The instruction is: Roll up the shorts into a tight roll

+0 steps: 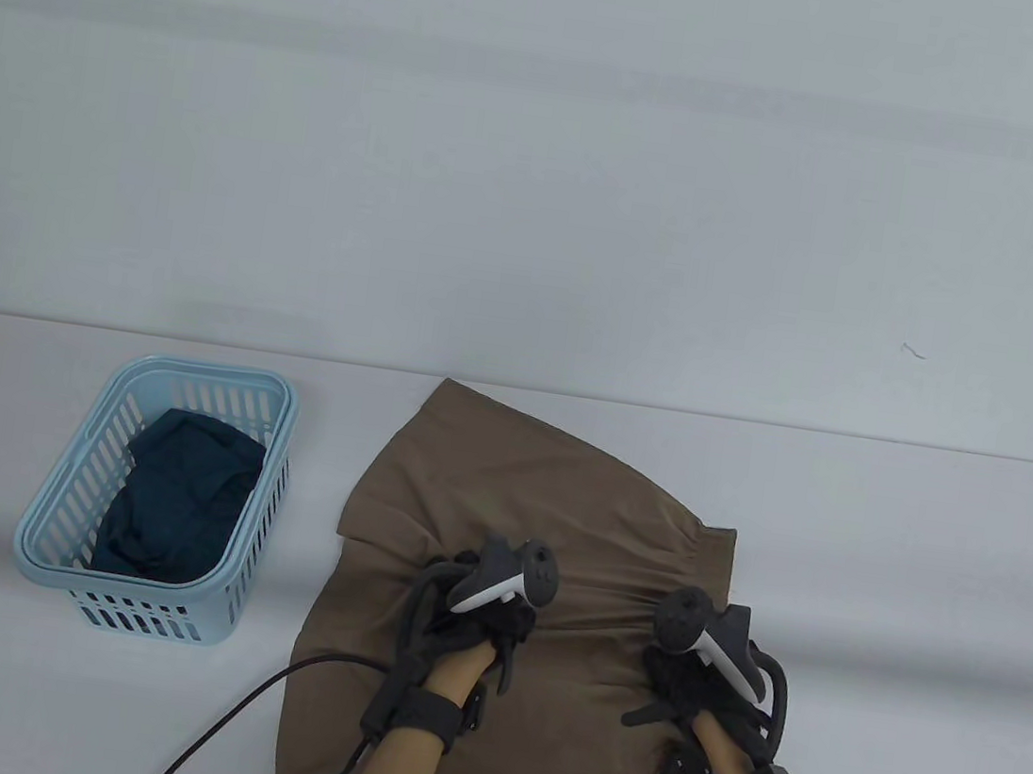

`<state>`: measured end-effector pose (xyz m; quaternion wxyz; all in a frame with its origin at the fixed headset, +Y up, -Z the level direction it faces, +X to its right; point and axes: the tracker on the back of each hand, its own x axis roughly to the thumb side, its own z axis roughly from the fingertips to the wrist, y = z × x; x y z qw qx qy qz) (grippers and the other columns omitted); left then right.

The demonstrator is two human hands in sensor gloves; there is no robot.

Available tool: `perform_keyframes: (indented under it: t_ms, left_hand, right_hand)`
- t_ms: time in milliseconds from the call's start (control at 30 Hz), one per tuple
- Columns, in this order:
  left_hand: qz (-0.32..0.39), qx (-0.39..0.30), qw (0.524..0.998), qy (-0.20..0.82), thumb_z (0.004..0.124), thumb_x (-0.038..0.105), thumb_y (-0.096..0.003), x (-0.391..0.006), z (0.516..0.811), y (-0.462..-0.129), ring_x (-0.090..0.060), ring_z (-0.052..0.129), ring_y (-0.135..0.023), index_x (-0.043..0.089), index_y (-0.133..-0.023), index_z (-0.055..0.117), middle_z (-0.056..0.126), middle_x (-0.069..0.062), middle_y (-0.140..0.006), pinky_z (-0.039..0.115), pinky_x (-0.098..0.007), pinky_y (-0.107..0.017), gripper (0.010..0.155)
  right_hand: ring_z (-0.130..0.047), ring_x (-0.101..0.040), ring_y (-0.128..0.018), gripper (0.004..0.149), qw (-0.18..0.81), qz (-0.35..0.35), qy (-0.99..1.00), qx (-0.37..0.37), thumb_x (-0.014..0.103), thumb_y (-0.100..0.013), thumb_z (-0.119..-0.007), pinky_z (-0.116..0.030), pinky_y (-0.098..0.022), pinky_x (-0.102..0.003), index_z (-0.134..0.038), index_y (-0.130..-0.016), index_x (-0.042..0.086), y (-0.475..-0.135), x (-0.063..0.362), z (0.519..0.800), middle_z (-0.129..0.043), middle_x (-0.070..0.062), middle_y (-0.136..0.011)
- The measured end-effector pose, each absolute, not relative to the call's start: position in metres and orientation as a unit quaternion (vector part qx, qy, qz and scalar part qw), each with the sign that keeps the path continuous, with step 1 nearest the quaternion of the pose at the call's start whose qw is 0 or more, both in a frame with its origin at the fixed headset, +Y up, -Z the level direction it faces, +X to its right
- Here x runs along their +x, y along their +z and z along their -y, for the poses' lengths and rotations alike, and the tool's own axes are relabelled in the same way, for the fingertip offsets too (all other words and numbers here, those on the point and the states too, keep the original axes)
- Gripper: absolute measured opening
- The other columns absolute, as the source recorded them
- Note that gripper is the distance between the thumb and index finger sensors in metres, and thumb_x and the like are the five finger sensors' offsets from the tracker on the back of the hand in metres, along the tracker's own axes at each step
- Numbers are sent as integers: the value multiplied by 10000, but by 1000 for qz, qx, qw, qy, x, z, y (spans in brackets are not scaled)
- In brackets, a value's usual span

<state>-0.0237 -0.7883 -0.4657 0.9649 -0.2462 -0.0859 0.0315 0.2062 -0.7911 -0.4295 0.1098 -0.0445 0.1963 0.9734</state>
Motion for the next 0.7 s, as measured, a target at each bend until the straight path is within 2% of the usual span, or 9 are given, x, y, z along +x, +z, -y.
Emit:
perform_keyframes:
  t_ms: [133, 233, 367, 500, 700]
  left_hand:
    - [85, -245, 965, 40, 471, 411, -606, -24, 791, -466, -512, 205, -1045, 151, -1121, 201, 131, -206, -1158, 188, -750, -666, 638]
    - [114, -226, 966, 52, 509, 410, -597, -29, 787, -467, -513, 265, -1044, 139, -1122, 254, 201, -218, -1160, 210, -739, -661, 644]
    - [136, -198, 965, 109, 543, 403, -591, -53, 767, -451, -515, 290, -1061, 100, -1132, 253, 219, -233, -1166, 216, -740, -660, 684]
    - [184, -178, 958, 127, 554, 398, -590, -89, 744, -419, -524, 297, -1067, 90, -1138, 273, 236, -243, -1172, 224, -744, -661, 688]
    - [223, -197, 950, 96, 564, 402, -592, -141, 729, -364, -533, 297, -1067, 78, -1141, 267, 232, -254, -1174, 231, -745, -659, 703]
  right_hand:
    - [-149, -347, -1075, 609, 127, -200, 971, -42, 375, -555, -558, -156, -727, -681, -343, -1082, 158, -433, 210, 792, -137, -74, -1147]
    - [-152, -342, -1075, 616, 143, -207, 967, -35, 376, -552, -566, -164, -733, -676, -342, -1083, 160, -434, 215, 790, -138, -71, -1147]
    - [-228, -362, -1082, 622, 184, -176, 967, -22, 359, -547, -584, -210, -732, -683, -347, -1088, 162, -428, 229, 774, -203, -98, -1156]
    - [-223, -364, -1089, 627, 190, -146, 971, 12, 330, -547, -610, -216, -733, -686, -335, -1089, 178, -414, 243, 750, -213, -91, -1162]
    - [-204, -368, -1089, 690, 123, -208, 969, 61, 287, -542, -657, -237, -735, -680, -241, -1085, 195, -384, 250, 740, -181, -95, -1159]
